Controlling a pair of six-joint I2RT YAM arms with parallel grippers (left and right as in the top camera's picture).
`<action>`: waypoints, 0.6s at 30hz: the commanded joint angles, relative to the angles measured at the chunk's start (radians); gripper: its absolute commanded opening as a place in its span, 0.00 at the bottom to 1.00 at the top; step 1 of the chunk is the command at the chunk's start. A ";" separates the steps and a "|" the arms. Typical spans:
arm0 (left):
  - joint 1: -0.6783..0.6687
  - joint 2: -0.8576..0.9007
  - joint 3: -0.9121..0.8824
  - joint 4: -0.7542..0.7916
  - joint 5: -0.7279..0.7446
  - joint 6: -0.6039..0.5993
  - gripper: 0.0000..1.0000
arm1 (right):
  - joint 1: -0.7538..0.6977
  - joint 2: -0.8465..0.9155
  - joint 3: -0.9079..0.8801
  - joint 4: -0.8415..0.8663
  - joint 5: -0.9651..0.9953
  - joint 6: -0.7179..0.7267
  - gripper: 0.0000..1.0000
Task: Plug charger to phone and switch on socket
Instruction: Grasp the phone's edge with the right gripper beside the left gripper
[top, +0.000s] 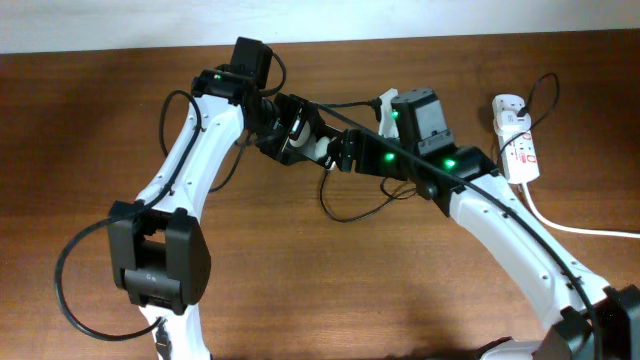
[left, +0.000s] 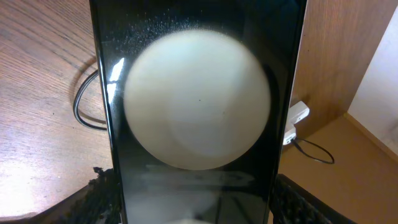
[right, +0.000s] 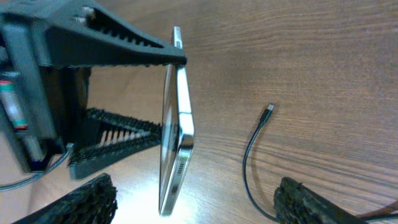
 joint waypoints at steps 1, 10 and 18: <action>0.001 -0.005 0.027 -0.002 0.027 -0.013 0.00 | 0.023 0.030 0.019 0.027 0.043 0.037 0.81; -0.014 -0.005 0.027 -0.005 0.050 -0.010 0.00 | 0.031 0.100 0.019 0.139 0.051 0.071 0.62; -0.015 -0.005 0.027 -0.005 0.053 -0.009 0.00 | 0.064 0.143 0.019 0.180 0.058 0.071 0.50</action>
